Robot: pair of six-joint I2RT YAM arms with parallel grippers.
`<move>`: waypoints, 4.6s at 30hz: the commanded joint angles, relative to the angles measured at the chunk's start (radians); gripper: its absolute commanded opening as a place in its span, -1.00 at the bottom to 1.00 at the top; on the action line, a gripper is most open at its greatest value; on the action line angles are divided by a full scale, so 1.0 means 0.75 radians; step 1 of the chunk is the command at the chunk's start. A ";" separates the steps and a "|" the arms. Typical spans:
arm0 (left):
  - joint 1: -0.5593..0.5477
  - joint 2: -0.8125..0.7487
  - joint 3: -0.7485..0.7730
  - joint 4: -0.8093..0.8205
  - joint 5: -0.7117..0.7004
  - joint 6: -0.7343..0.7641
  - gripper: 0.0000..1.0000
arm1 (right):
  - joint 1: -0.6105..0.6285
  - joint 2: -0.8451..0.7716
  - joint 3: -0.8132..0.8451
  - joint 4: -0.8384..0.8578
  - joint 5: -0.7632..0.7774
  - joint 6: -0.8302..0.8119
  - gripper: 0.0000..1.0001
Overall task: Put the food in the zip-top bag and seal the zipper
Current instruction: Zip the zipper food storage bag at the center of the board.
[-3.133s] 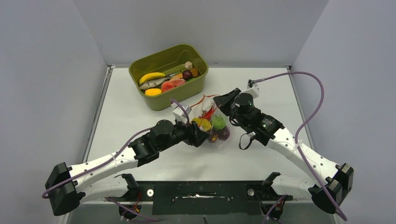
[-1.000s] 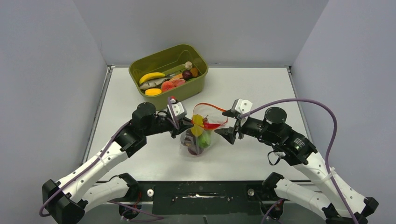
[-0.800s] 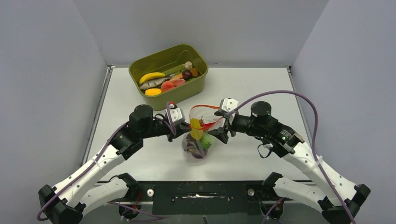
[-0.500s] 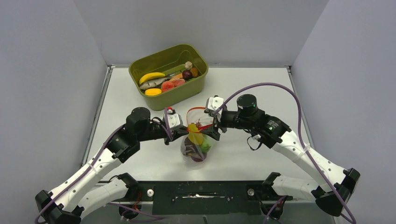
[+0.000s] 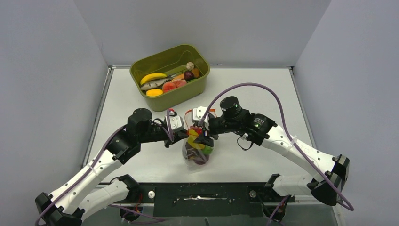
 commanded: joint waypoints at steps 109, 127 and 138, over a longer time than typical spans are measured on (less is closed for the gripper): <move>0.006 -0.297 -0.468 0.730 0.105 -0.418 -1.00 | 0.048 0.103 0.181 -0.030 -0.243 -0.225 -0.58; 0.010 -0.381 -0.523 0.774 0.079 -0.355 -1.00 | -0.092 -0.064 -0.033 0.018 -0.171 -0.119 -1.00; 0.010 -0.259 -0.372 0.745 0.109 -0.386 -0.29 | -0.085 -0.045 -0.035 0.132 -0.248 -0.042 -1.00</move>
